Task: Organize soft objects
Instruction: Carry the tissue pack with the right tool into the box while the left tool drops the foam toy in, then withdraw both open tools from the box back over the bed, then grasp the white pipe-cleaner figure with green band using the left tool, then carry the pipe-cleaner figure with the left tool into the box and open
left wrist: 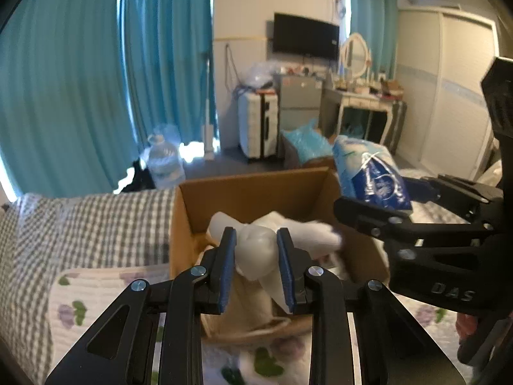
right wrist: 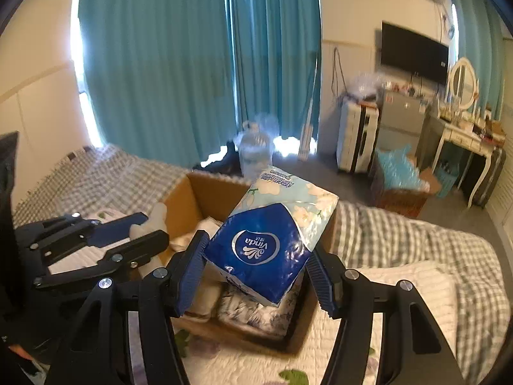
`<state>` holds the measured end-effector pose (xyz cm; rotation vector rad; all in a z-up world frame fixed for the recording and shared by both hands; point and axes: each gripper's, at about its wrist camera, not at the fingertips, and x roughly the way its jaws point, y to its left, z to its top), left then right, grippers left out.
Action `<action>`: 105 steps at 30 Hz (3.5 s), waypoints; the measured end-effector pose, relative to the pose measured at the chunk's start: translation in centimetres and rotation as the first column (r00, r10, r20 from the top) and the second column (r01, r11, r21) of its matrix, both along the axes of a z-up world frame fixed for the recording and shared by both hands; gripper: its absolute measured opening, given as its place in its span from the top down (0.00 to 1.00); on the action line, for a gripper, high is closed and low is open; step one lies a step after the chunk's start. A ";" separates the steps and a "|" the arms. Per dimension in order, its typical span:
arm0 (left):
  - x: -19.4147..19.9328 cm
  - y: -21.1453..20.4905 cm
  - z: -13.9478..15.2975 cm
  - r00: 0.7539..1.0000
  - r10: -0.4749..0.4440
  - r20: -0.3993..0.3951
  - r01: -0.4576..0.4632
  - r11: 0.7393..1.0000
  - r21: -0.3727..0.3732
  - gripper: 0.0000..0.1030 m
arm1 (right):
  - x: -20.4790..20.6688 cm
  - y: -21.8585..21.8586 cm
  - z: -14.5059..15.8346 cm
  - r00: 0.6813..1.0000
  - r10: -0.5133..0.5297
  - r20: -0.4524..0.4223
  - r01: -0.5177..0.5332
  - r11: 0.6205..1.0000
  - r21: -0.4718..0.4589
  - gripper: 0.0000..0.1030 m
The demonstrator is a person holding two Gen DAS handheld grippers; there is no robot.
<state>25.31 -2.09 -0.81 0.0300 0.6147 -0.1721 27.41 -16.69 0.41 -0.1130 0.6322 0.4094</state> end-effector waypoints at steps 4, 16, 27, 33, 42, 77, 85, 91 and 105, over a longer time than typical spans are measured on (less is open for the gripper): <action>2.2 0.1 -2.7 0.999 0.001 -0.042 -0.001 1.000 0.007 0.71 | 3.5 0.4 -2.8 0.999 -0.013 -0.033 0.012 1.000 -0.018 0.41; -0.3 -0.2 -0.8 0.998 0.025 0.059 -0.029 0.997 0.066 0.35 | 1.7 -1.2 0.9 0.992 -0.095 0.080 0.093 0.995 0.026 0.07; -11.2 3.3 10.7 0.962 0.100 0.252 -0.101 0.995 -0.012 0.07 | -10.3 -2.5 13.6 0.959 -0.148 0.243 0.147 0.989 0.024 0.00; -16.6 5.4 15.2 0.947 0.107 0.303 -0.096 0.994 -0.052 0.00 | -17.3 -2.8 17.7 0.942 -0.165 0.293 0.168 0.986 0.014 0.00; -22.6 6.0 14.6 0.935 0.124 0.333 -0.120 0.992 -0.032 0.00 | -23.2 -2.4 15.8 0.942 -0.154 0.300 0.161 0.987 -0.001 0.00; -6.6 4.0 -14.5 0.971 0.125 -0.205 -0.139 0.989 -0.057 0.25 | -7.0 -2.3 -13.3 0.945 -0.285 -0.160 0.278 0.959 -0.060 0.00; -7.8 3.6 -14.3 0.979 0.080 -0.188 -0.099 0.991 -0.092 0.53 | -7.8 -1.9 -13.3 0.948 -0.281 -0.150 0.273 0.959 -0.076 0.00; -8.9 3.7 -13.5 0.984 0.058 -0.167 -0.075 0.992 -0.102 0.55 | -9.0 -1.6 -12.6 0.954 -0.272 -0.130 0.263 0.961 -0.080 0.00; -16.5 3.8 -7.5 0.992 0.055 -0.115 -0.067 0.992 -0.105 0.55 | -16.4 -2.8 -7.1 0.967 -0.251 -0.052 0.251 0.968 -0.016 0.00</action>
